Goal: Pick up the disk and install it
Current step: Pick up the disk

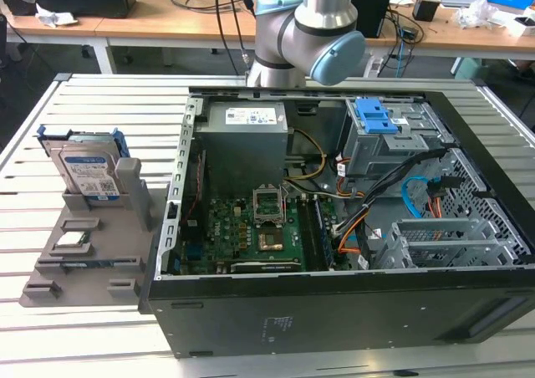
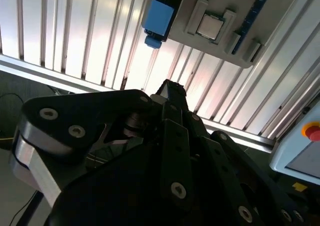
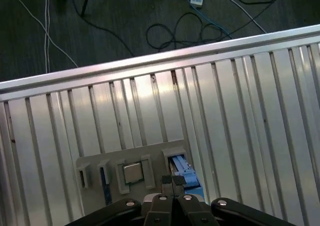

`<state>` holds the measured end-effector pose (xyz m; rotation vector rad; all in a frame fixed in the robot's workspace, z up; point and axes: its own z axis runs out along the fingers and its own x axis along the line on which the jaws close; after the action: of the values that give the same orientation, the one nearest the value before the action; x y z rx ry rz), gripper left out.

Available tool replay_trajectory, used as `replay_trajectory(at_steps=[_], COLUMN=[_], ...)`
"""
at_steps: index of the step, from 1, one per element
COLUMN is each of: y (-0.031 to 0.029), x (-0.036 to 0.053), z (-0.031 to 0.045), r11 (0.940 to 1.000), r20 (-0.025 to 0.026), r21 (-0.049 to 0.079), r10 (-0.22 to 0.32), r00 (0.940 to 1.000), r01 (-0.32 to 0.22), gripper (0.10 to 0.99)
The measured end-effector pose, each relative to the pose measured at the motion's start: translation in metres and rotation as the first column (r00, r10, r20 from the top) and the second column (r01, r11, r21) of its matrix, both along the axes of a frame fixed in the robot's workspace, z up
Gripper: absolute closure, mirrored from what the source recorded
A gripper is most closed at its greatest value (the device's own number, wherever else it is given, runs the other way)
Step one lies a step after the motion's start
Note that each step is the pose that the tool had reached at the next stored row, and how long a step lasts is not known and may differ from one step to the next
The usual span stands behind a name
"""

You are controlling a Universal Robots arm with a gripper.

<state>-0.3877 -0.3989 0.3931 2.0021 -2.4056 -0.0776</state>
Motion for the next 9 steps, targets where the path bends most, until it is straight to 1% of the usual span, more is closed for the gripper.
replay_trajectory(at_steps=[3, 9], y=[0.0000, 0.0000], x=[0.0000, 0.0000], z=[0.0000, 0.0000], r11=[0.9999, 0.9999], r20=[0.0001, 0.0000], r21=[0.000, 0.000], r10=[0.013, 0.015], r00=[0.9999, 0.9999], r01=[-0.013, -0.015], gripper=[0.980, 0.980])
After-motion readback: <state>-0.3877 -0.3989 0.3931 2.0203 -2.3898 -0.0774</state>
